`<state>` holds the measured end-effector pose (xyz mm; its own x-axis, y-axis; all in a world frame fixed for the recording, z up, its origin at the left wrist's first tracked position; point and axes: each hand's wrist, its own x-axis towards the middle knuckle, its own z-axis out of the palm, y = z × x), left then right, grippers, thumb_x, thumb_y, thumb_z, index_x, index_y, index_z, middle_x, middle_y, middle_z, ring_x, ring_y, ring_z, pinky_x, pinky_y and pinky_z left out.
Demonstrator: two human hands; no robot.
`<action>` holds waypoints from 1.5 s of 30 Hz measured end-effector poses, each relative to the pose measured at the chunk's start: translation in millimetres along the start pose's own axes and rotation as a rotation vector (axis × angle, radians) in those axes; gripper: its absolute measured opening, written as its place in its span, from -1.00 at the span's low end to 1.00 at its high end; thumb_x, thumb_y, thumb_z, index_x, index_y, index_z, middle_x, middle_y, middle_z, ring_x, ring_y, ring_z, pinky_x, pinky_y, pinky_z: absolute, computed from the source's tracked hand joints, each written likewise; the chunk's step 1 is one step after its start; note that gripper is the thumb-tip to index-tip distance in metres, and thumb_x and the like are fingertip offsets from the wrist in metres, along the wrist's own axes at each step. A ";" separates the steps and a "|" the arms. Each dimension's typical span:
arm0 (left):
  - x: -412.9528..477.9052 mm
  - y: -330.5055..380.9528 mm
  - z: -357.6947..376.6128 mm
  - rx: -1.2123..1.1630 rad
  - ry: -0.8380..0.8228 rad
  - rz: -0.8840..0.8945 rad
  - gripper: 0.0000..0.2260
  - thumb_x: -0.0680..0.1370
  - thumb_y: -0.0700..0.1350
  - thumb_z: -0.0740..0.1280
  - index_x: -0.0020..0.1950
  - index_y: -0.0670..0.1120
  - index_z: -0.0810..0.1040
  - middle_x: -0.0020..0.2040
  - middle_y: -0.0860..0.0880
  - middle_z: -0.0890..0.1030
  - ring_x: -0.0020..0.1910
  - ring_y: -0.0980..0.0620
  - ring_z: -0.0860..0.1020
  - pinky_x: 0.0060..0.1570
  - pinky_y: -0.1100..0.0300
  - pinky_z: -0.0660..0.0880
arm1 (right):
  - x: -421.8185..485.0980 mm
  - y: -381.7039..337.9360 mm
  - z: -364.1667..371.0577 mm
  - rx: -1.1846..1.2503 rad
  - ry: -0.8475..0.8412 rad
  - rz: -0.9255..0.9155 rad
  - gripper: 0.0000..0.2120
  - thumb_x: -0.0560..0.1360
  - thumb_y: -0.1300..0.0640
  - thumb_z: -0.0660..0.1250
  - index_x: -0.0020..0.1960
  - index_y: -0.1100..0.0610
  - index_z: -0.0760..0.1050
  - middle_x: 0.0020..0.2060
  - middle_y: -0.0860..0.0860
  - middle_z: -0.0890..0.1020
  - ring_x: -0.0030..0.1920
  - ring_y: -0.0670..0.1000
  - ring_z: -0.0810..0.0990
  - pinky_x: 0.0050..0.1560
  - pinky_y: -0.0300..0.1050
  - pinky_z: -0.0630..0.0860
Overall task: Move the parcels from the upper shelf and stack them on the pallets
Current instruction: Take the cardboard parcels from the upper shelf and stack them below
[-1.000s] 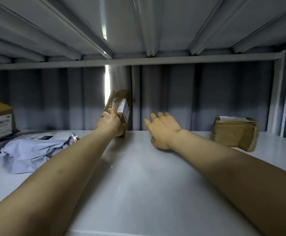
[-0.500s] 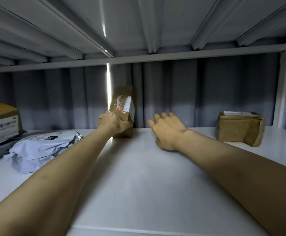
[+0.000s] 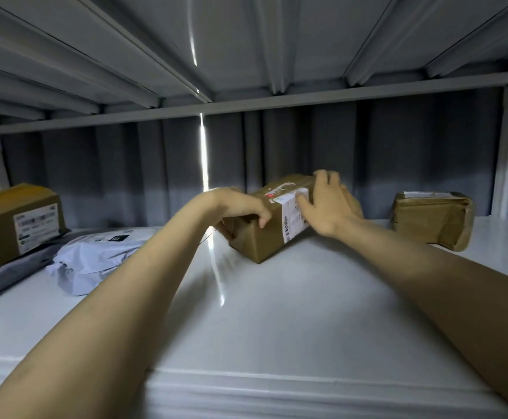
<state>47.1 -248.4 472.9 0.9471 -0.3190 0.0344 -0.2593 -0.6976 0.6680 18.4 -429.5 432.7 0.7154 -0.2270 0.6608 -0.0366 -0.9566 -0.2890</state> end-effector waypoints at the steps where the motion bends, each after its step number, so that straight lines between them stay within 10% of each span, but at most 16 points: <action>1: -4.1 -1.2 -1.4 0.023 -0.008 -0.001 -0.69 0.31 -0.17 0.43 0.02 -0.18 0.53 -0.08 -0.16 0.62 -0.14 -0.11 0.62 -0.04 0.00 0.63 | 1.8 3.3 -1.3 0.061 0.000 0.059 -0.40 0.57 -0.20 0.11 0.44 0.18 0.18 0.38 0.18 0.32 0.32 0.24 0.38 0.20 0.10 0.39; 16: -13.0 -22.5 7.5 -0.149 0.145 -0.032 -0.57 0.48 -0.05 0.29 0.30 -0.16 0.33 0.08 -0.12 0.49 0.08 -0.14 0.53 0.00 -0.08 0.60 | 4.9 6.2 -9.0 0.359 -0.149 0.407 -0.36 0.58 -0.24 0.07 0.40 0.25 0.32 0.35 0.19 0.43 0.31 0.23 0.44 0.24 0.00 0.38; 24: -49.9 -23.1 -3.1 -0.058 0.341 0.172 -0.54 0.48 0.00 0.31 0.28 -0.14 0.25 0.17 -0.11 0.45 0.08 -0.12 0.46 -0.19 0.13 0.40 | -32.6 -29.8 -30.4 0.466 0.046 0.543 -0.49 0.55 -0.16 0.15 0.33 0.19 0.35 0.28 0.15 0.51 0.26 0.21 0.48 0.18 -0.02 0.39; 31: -116.4 -46.6 -23.5 -0.086 0.559 0.304 -0.29 0.38 0.15 0.35 0.45 -0.05 0.22 0.34 -0.08 0.40 0.28 -0.16 0.42 0.23 0.02 0.41 | -83.4 -80.1 -49.1 0.605 0.173 0.557 -0.56 0.54 -0.09 0.21 0.31 0.14 0.35 0.26 0.12 0.53 0.24 0.21 0.50 0.19 -0.01 0.41; 45: -238.5 -144.8 -7.1 -0.817 0.720 0.462 -0.32 0.20 0.25 0.46 0.25 0.02 0.44 0.20 0.03 0.51 0.06 0.20 0.53 -0.04 0.31 0.50 | -245.4 -181.2 -45.2 0.890 0.595 0.436 -0.56 0.53 -0.05 0.24 0.35 0.07 0.30 0.06 -0.05 0.53 -0.04 -0.06 0.46 -0.20 -0.33 0.25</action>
<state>-140.0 -66.8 373.2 0.7514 0.1844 0.6335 -0.6548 0.0898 0.7505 -182.1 -208.7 354.2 0.3127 -0.7827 0.5381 0.4742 -0.3622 -0.8025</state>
